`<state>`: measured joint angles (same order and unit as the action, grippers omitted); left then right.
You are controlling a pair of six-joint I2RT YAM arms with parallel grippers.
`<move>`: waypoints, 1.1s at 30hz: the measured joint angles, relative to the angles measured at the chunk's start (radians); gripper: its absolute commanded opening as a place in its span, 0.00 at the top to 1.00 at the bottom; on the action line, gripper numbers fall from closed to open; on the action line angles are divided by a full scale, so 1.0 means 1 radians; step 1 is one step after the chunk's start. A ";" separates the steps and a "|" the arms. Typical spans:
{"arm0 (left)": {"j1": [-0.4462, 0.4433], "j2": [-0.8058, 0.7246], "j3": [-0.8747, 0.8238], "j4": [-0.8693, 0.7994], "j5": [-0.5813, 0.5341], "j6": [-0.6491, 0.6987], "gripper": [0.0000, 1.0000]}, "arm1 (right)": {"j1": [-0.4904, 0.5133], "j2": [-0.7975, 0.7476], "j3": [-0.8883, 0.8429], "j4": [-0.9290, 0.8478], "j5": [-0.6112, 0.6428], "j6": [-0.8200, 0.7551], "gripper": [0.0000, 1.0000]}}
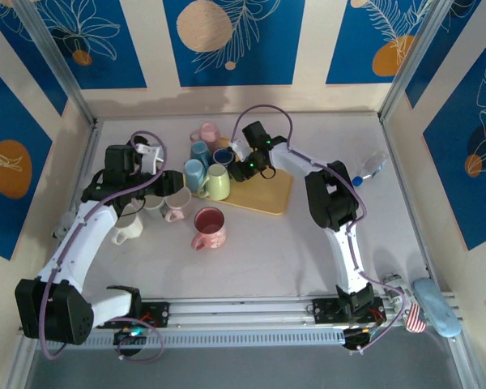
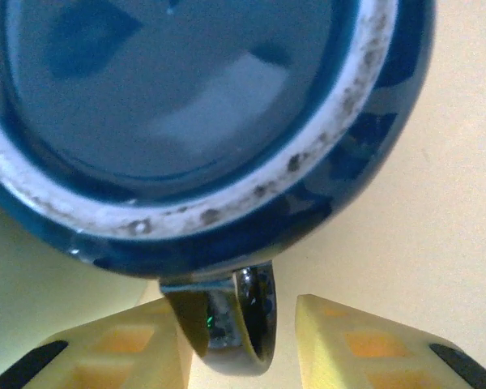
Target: Turn the mug right side up
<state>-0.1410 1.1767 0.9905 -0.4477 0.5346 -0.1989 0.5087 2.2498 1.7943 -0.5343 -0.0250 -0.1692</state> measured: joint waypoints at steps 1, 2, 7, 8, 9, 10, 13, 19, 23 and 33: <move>0.000 0.000 -0.001 0.000 0.000 0.000 0.52 | 0.001 0.000 0.000 -0.001 0.003 -0.005 0.69; 0.000 0.000 -0.001 0.000 0.000 -0.001 0.52 | 0.001 0.000 0.000 0.000 0.004 -0.009 0.72; 0.000 0.000 -0.001 0.017 0.000 -0.018 0.52 | 0.003 -0.002 -0.006 0.032 0.026 -0.033 0.86; 0.000 -0.001 -0.001 0.018 0.000 -0.025 0.52 | 0.003 -0.005 -0.015 0.047 0.035 -0.032 0.88; 0.000 -0.004 -0.003 0.020 0.000 -0.032 0.51 | 0.003 -0.013 -0.033 0.064 0.040 -0.033 0.90; 0.000 -0.010 -0.008 0.023 0.000 -0.040 0.51 | 0.003 -0.029 -0.057 0.078 0.045 -0.034 0.93; 0.000 -0.045 -0.031 0.023 0.002 -0.082 0.49 | 0.000 -0.092 -0.138 0.082 0.048 -0.023 0.97; -0.001 -0.088 -0.039 0.026 0.034 -0.169 0.48 | -0.014 -0.264 -0.275 0.079 0.016 0.031 1.00; -0.002 -0.093 -0.047 0.071 0.067 -0.257 0.45 | -0.030 -0.393 -0.324 0.078 -0.048 0.101 1.00; -0.035 -0.096 -0.150 0.370 0.115 -0.674 0.45 | -0.037 -0.679 -0.457 0.144 -0.284 0.375 1.00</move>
<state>-0.1761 1.0805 0.8406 -0.0776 0.6498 -0.8734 0.4717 1.5703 1.3373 -0.3904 -0.3092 0.2058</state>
